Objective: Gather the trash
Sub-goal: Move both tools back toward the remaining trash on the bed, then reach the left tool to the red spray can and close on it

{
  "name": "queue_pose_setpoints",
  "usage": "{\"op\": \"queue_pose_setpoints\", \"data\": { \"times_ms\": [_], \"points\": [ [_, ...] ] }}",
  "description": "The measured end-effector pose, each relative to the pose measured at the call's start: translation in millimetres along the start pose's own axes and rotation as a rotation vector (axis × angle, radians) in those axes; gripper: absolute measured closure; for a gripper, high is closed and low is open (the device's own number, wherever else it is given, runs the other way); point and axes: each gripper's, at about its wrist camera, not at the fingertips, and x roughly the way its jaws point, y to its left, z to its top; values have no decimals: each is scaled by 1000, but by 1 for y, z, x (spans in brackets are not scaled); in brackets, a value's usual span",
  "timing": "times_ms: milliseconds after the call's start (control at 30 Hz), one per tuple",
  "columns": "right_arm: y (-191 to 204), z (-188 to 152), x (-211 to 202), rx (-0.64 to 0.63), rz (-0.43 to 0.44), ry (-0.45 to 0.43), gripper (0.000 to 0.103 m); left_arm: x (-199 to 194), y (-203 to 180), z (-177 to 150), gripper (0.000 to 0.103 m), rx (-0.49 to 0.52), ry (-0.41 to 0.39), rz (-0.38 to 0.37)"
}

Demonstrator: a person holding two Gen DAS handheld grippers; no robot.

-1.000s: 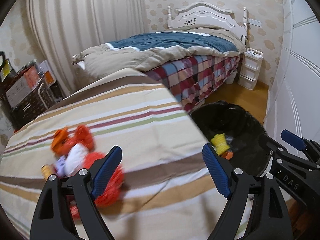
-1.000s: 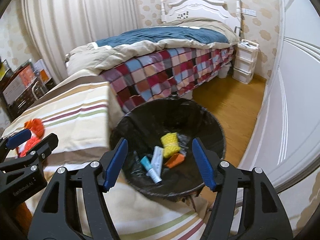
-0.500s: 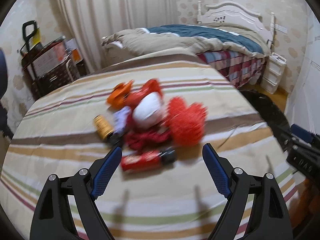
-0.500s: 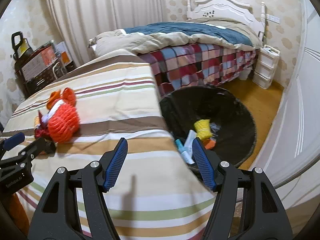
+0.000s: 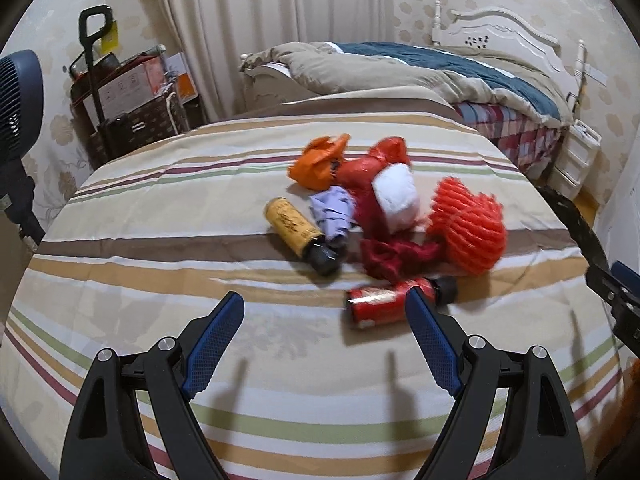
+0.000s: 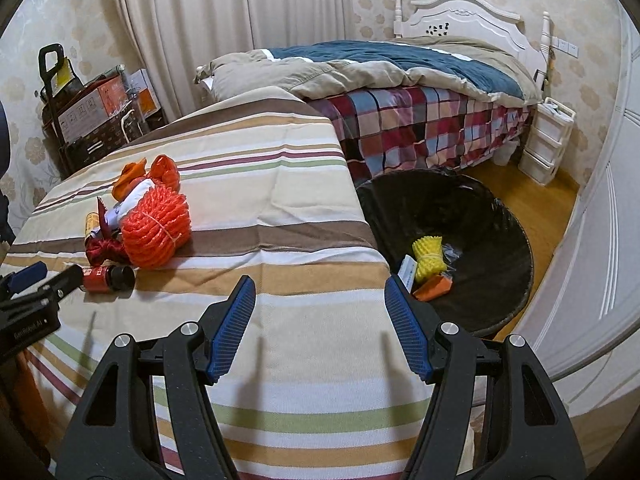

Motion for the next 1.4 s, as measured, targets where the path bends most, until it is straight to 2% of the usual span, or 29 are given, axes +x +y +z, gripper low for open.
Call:
{"op": "queue_pose_setpoints", "data": {
  "times_ms": [133, 233, 467, 733, 1000, 1167, 1267, 1400],
  "points": [
    [1, 0, 1, -1, 2, 5, 38, 10, 14, 6, 21, -45, 11, 32],
    [3, -1, 4, -4, 5, 11, 38, 20, 19, 8, 21, -40, 30, 59],
    [4, -2, 4, -2, 6, 13, 38, 25, 18, 2, 21, -13, 87, 12],
    [2, -4, 6, -4, 9, 18, 38, 16, 7, -9, 21, 18, 95, -20],
    [2, -7, 3, -5, 9, 15, 38, -3, 4, -12, 23, -14, 46, -66],
    [6, -15, 0, -20, 14, 24, 38, -15, -19, -12, 24, 56, -4, -112],
    [7, -15, -2, -23, 17, 22, 38, -9, -32, -10, 31, 104, -7, -127],
    [10, -17, -2, -32, 19, 24, 38, 6, -41, -11, 49, 128, 40, -153]
  ]
}}
